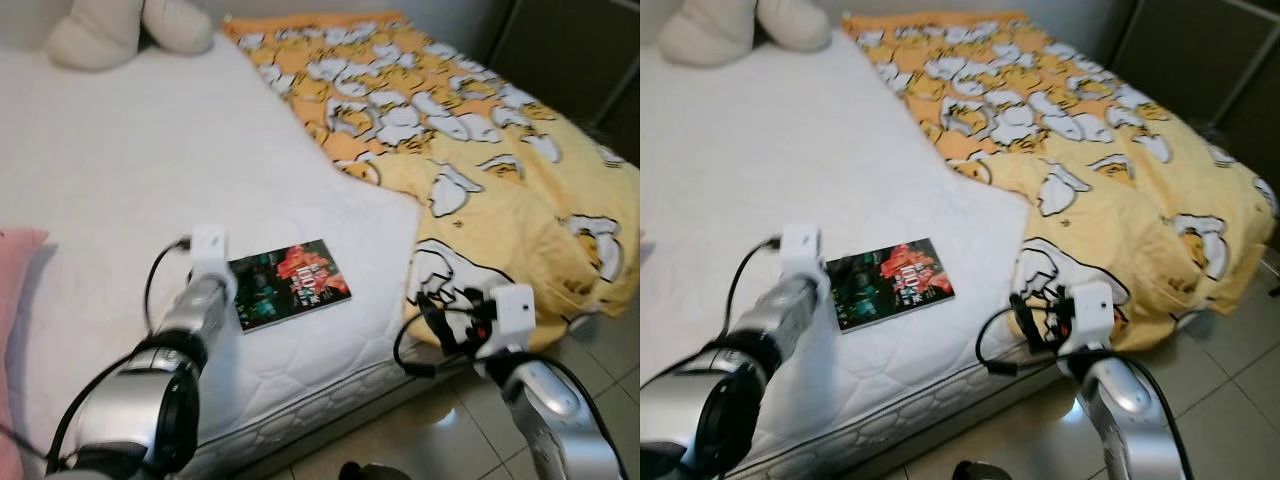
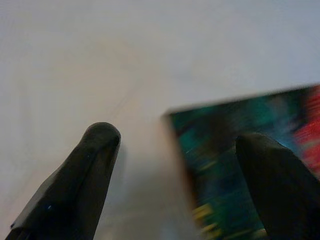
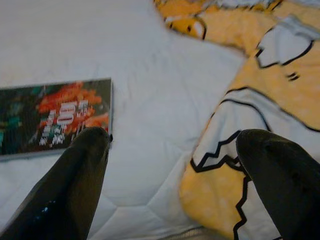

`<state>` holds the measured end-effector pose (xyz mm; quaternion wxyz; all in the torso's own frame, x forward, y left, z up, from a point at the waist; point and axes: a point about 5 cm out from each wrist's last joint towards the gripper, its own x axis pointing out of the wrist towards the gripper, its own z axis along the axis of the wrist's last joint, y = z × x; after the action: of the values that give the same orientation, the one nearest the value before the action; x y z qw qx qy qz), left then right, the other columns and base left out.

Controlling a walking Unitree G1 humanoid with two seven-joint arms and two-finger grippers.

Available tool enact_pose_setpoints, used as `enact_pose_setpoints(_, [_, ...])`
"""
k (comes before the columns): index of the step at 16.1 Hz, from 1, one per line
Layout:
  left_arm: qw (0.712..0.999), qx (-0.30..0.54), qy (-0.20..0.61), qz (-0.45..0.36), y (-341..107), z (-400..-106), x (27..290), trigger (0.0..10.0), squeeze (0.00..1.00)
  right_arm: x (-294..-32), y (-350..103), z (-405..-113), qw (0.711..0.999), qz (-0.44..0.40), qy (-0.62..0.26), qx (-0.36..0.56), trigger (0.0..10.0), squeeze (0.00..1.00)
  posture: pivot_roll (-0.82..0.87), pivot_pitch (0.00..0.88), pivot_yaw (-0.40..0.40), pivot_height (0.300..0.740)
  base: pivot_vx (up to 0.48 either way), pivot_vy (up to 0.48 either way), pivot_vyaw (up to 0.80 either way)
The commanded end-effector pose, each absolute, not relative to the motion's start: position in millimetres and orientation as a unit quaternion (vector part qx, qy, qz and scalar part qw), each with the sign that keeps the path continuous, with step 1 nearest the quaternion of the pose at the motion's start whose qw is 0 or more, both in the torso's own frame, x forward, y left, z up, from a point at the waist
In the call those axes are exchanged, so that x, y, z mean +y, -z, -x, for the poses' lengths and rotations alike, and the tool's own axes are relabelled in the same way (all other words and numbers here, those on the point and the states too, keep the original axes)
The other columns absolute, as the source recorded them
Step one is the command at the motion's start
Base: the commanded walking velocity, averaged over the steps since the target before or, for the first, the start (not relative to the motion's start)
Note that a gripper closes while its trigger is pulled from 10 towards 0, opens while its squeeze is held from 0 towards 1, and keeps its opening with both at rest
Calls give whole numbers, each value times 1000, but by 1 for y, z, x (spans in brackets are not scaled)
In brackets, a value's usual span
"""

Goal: Clean up the room

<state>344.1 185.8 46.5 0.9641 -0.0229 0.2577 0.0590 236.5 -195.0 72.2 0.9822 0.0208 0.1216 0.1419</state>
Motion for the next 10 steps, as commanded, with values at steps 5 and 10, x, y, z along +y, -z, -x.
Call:
enact_pose_setpoints(5, [958, 272, -46, 86, -38, -339, 171, 10000, 0, -199, -79, -224, 978, -16, -156, 136, 10000, 0, -257, 91, -129, 740, 0, 0, 0])
enact_pose_setpoints(10, [958, 273, -19, 87, -37, -340, 161, 10000, 0, -200, -80, -224, 978, -15, -153, 140, 10000, 0, -260, 84, -128, 740, 0, 0, 0])
